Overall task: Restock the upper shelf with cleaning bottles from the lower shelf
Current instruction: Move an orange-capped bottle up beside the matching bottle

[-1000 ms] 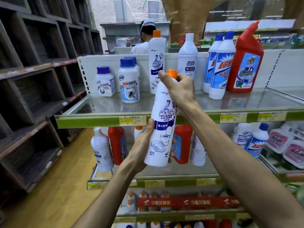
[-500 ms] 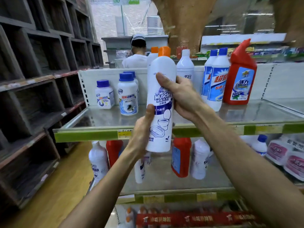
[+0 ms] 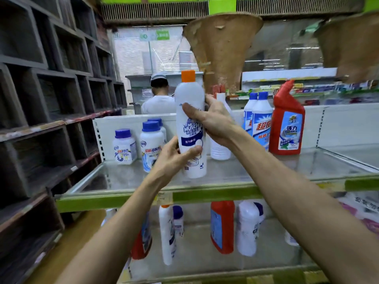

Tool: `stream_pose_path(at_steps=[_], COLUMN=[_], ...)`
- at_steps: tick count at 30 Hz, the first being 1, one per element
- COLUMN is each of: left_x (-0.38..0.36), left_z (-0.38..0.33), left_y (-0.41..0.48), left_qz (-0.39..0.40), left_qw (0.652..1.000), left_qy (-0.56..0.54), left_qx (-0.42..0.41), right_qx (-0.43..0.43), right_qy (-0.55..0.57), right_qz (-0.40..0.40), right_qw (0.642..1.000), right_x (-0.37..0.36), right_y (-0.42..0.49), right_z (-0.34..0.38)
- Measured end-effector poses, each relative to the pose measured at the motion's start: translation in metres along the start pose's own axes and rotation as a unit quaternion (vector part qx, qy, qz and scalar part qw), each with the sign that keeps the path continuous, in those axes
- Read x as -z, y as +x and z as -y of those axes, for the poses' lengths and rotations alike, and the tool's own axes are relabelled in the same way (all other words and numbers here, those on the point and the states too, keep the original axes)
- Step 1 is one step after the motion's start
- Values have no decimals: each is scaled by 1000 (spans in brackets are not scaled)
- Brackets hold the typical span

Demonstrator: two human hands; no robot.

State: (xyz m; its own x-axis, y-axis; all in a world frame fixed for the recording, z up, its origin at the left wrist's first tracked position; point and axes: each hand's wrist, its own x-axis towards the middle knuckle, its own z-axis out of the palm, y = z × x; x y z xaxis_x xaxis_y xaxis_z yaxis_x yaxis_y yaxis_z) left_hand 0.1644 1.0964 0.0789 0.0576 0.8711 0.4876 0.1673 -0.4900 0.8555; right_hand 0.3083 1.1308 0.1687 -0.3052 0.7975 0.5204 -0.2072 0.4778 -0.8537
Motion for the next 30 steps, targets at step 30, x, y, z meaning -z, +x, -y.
stream_pose_path(at_steps=[30], left_x=[0], left_z=[64], left_y=[79], left_qz=[-57], left_qw=[992], left_qy=[57], left_qx=[100], right_qx=[-43], right_qy=[-18], right_qz=[-26], right_qw=[999], right_x=[11], right_y=[83], right_z=[-89])
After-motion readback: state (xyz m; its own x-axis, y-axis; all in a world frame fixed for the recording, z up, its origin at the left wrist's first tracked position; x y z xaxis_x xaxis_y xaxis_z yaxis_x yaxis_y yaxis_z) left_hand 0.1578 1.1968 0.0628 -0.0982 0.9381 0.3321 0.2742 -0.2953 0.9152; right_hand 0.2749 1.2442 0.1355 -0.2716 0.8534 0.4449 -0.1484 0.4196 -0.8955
